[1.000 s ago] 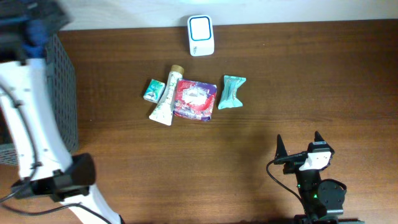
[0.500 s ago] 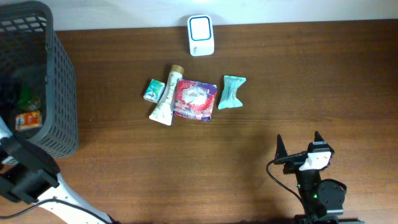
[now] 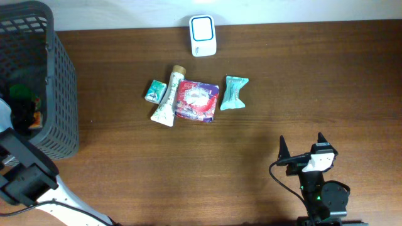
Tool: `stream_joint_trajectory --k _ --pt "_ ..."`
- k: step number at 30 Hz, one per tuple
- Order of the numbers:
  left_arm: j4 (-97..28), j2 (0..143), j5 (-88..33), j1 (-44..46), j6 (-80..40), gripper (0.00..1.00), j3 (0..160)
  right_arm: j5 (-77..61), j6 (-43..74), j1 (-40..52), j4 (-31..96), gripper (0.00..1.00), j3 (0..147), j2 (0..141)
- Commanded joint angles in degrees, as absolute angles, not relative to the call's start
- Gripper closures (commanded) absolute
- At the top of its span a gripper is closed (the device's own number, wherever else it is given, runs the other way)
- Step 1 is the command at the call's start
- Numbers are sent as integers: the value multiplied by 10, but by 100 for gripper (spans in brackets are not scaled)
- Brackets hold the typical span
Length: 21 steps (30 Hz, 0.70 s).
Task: Scan the item barcode
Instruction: 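Grasp the orange Kleenex tissue pack in the basket with the left gripper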
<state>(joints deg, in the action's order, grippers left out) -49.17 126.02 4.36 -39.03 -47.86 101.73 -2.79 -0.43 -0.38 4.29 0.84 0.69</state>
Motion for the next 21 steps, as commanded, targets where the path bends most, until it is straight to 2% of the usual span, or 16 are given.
stream_joint_trajectory --k 1,2,3,5,11,18,21 --pt "-472 1261 38 -392 -445 51 1006 -23 -4 -1 43 1 3 4" --pt "-472 1261 38 -392 -435 57 1006 -23 -4 -1 43 1 3 4" --pt "-472 1261 38 -392 -423 68 1006 -23 -4 -1 43 1 3 4" --pt "-483 1260 38 -392 -380 100 1006 -23 -4 -1 43 1 3 4" --pt "-570 1203 38 -392 -373 100 1025 -23 -4 -1 43 1 3 4" --pt "-571 962 25 -391 -405 100 1045 -23 -4 -1 43 1 3 4" --pt "-533 890 -152 -374 -415 100 1045 -23 -4 -1 43 1 3 4"
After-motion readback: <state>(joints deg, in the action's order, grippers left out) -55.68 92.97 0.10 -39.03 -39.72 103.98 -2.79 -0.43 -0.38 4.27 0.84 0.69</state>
